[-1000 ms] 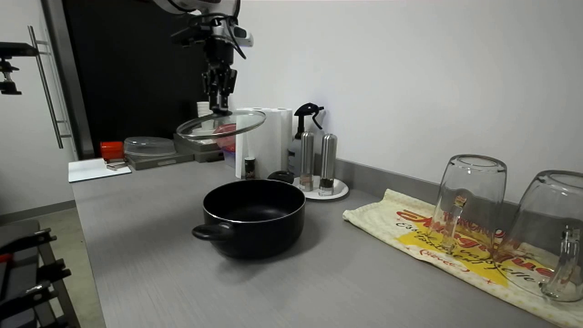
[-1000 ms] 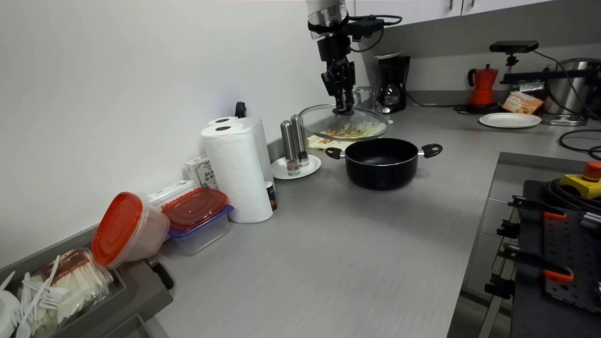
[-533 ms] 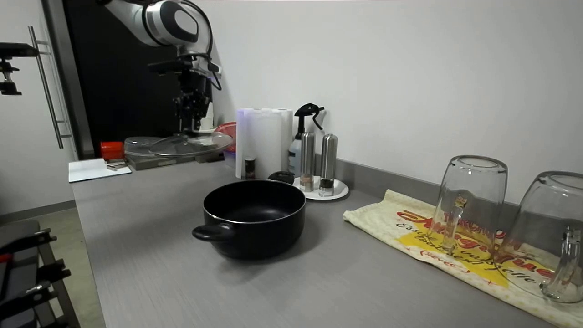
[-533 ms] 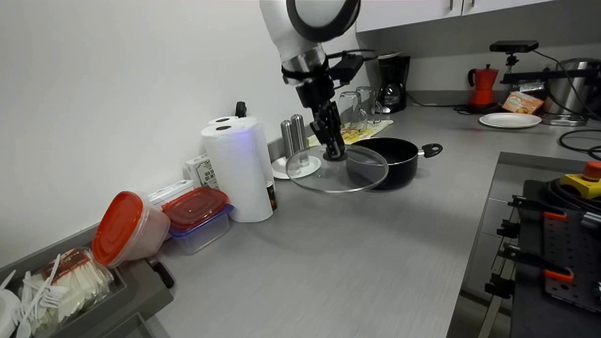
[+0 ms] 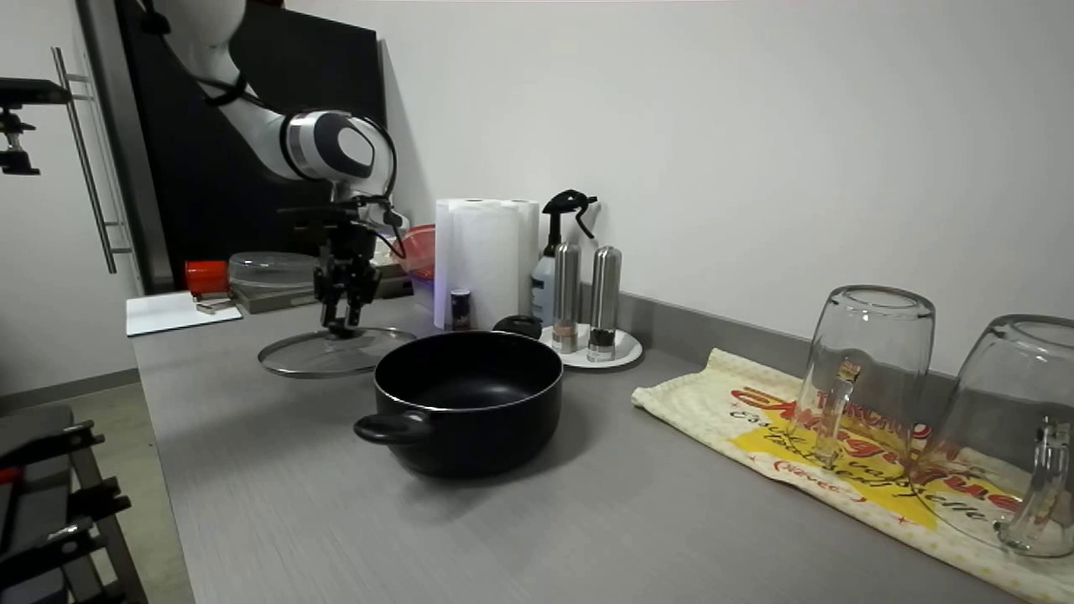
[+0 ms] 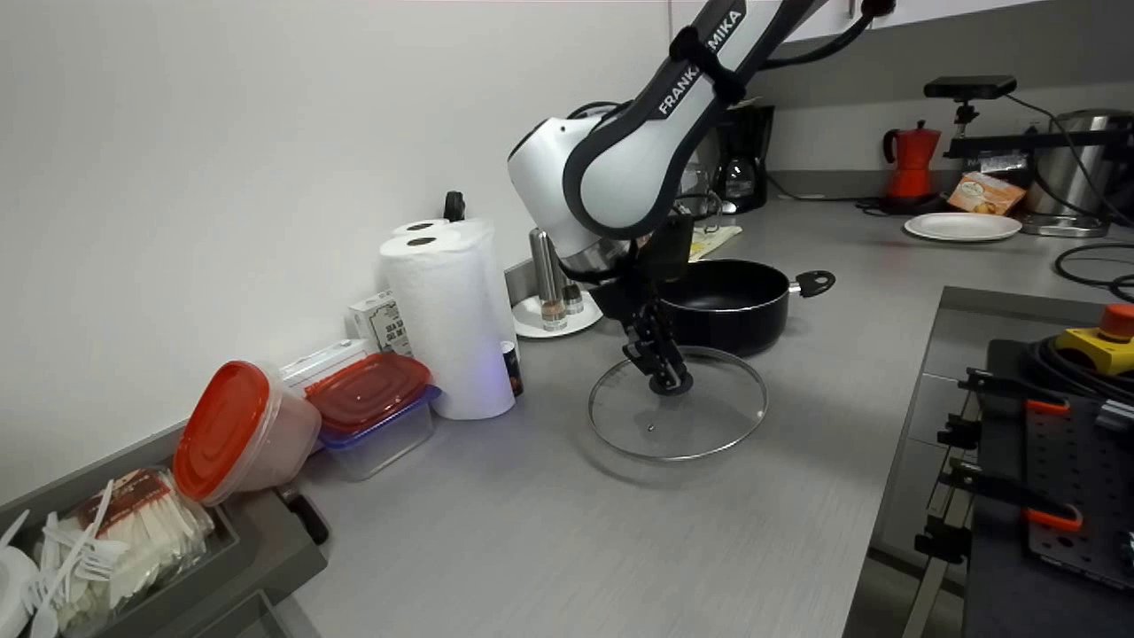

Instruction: Pick lid from the pot and put it on the table

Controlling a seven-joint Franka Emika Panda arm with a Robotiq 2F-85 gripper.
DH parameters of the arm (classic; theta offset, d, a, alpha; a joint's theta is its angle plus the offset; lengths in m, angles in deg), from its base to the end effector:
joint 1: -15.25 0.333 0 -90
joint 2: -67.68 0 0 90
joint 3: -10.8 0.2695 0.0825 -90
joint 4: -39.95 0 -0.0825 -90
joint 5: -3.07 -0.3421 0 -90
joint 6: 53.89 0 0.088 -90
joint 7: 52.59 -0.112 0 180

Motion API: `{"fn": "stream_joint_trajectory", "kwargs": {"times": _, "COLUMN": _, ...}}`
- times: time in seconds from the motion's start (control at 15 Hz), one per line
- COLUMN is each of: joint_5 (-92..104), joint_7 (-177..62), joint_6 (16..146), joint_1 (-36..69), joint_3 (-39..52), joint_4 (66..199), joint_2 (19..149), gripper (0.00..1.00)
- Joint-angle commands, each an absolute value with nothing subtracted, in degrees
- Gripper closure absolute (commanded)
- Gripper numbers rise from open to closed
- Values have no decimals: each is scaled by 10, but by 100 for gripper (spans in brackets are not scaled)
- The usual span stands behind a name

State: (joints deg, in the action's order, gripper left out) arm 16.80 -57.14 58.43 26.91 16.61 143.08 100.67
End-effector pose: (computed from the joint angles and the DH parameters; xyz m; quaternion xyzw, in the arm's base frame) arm 0.5294 0.1481 0.1887 0.9612 0.1740 -0.1851 0.1078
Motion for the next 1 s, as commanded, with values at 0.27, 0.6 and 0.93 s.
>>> {"fn": "stream_joint_trajectory", "kwargs": {"times": 0.27, "joint_5": 96, "joint_7": -600, "joint_6": 613, "joint_1": 254, "joint_3": 163, "joint_4": 1402, "joint_2": 1016, "gripper": 75}}
{"fn": "stream_joint_trajectory", "kwargs": {"times": 0.6, "joint_5": 52, "joint_7": -603, "joint_6": 613, "joint_1": 245, "joint_3": 162, "joint_4": 1386, "joint_2": 1030, "gripper": 75}}
{"fn": "stream_joint_trajectory", "kwargs": {"times": 0.93, "joint_5": 61, "joint_7": -613, "joint_6": 624, "joint_1": 257, "joint_3": 157, "joint_4": 1396, "joint_2": 1049, "gripper": 75}}
